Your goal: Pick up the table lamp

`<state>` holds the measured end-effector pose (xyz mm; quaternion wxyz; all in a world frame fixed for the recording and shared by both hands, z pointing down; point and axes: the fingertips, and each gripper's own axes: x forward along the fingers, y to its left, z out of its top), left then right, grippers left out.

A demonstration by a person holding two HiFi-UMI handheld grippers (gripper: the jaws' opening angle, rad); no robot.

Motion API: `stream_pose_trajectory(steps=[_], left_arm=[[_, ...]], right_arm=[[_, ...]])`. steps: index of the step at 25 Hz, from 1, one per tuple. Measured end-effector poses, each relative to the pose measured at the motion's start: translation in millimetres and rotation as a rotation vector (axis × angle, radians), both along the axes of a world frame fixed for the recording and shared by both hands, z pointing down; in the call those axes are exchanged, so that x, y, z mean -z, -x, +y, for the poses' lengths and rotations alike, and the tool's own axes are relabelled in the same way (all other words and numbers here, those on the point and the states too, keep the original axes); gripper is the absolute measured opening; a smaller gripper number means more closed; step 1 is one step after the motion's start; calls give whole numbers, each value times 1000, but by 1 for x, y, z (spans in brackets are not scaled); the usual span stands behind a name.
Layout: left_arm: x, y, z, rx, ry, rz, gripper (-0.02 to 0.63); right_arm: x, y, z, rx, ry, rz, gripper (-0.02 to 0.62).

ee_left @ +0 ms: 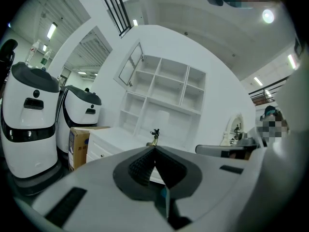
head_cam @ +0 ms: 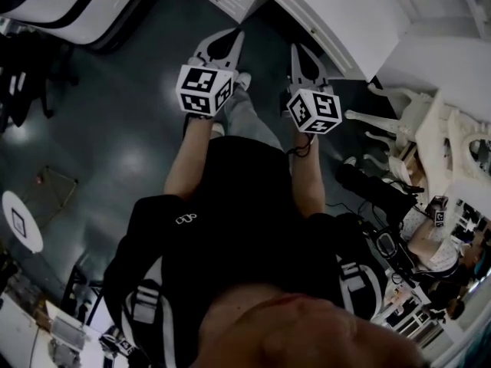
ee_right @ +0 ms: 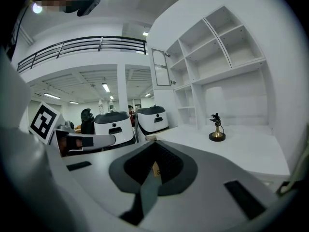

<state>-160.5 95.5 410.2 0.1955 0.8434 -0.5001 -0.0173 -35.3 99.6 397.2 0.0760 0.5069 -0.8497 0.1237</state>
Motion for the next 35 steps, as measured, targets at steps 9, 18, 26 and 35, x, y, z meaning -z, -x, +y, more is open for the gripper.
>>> stream_pose_trajectory(steps=[9, 18, 26, 35], left_arm=[[-9, -10, -83, 12, 32, -18, 9], [-11, -19, -181, -10, 41, -6, 9], [-2, -87, -230, -125, -9, 5, 9], [-19, -76, -264, -110, 15, -35, 9]], right_arm=[[-13, 3, -100, 33, 45, -24, 17], [-20, -8, -188, 14, 54, -5, 17], [-9, -67, -235, -86, 26, 14, 17], [-27, -65, -269, -101, 55, -12, 17]])
